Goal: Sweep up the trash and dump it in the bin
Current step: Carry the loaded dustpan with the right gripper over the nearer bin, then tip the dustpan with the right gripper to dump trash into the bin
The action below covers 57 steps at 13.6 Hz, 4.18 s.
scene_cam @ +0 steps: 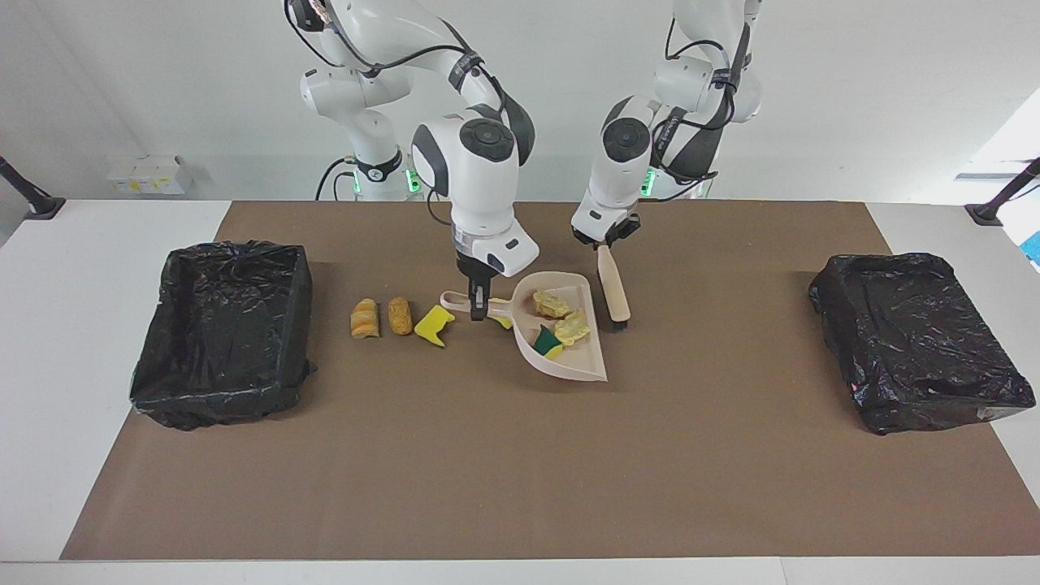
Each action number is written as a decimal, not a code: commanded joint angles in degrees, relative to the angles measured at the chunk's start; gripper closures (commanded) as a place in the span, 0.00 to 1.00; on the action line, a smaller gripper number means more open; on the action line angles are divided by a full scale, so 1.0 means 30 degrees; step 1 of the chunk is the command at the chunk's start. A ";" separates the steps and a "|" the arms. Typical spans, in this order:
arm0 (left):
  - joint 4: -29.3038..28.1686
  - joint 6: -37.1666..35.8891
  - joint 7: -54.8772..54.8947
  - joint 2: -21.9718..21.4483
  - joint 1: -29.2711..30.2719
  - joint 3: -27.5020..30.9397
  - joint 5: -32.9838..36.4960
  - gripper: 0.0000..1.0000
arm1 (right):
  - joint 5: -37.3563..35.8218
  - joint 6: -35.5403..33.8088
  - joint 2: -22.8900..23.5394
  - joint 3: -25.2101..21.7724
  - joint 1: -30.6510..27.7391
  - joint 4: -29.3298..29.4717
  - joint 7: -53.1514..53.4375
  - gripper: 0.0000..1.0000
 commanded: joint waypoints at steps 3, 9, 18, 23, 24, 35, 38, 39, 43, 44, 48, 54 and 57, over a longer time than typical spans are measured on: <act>-0.2460 0.1404 -0.3353 -0.2470 -0.3776 0.0170 0.0333 1.00 | 0.1435 -0.2462 -0.0839 0.0147 -0.3333 0.1050 -0.4324 1.00; -0.6354 0.3709 -0.5175 -0.5111 -0.6593 0.0140 0.0304 1.00 | 0.1614 -0.3316 -0.1396 -0.0028 -0.8985 0.1550 -0.8775 1.00; -0.7181 0.6386 -0.3895 -0.3617 -0.6422 0.0169 0.0274 0.98 | -0.3884 -0.2564 -0.3180 -0.0351 -1.5324 0.0502 -1.4090 1.00; -0.4641 0.4463 -0.1907 -0.2154 -0.4465 0.0403 0.0128 0.00 | -0.9478 -0.0151 -0.6374 -0.0233 -1.3925 -0.5127 -0.8940 1.00; -0.3297 0.3088 -0.0852 -0.1717 -0.3182 0.0404 0.0128 0.00 | -1.0330 -0.0239 -0.6377 -0.0234 -1.3774 -0.5130 -0.8875 1.00; 0.8811 -0.6415 0.8355 -0.0745 0.5964 0.0404 0.1534 0.00 | -1.6225 -0.0884 -0.6933 -0.0058 -1.2782 -0.4954 -0.9343 1.00; 1.0477 -0.7146 0.9381 -0.0834 0.7928 0.0492 0.1358 0.00 | -1.7866 -0.2433 -0.7137 -0.0058 -1.1429 -0.4983 -0.7765 1.00; 1.1588 -0.7846 1.0196 -0.0659 0.8601 0.0521 0.1329 0.00 | -1.7926 -0.2785 -0.7167 -0.0029 -1.1399 -0.4983 -0.7413 1.00; 1.3327 -0.9553 1.3514 -0.0130 1.0130 0.0492 0.1534 0.00 | -1.7346 -0.4107 -0.7517 -0.0145 -1.1077 -0.4866 -0.5856 1.00; 1.3357 -0.9553 1.3515 -0.0130 1.0190 0.0492 0.1534 0.00 | -1.5833 -0.4194 -0.7577 -0.0175 -1.0990 -0.4750 -0.5654 1.00; 1.3328 -0.9408 1.3515 -0.0276 1.0103 0.0433 0.1563 0.00 | -0.9859 -0.5338 -0.7402 0.0174 -1.0755 -0.3928 -0.5885 1.00; 1.3093 -0.9582 1.3339 -0.0453 1.0161 0.0404 0.1505 0.00 | -0.2845 -0.5162 -0.7285 0.0792 -0.9850 -0.3753 -0.0723 1.00; 1.3093 -0.9465 1.3309 -0.0453 1.0132 0.0404 0.1505 0.00 | -0.1033 -0.5250 -0.6876 0.0792 -0.8472 -0.3577 0.6222 1.00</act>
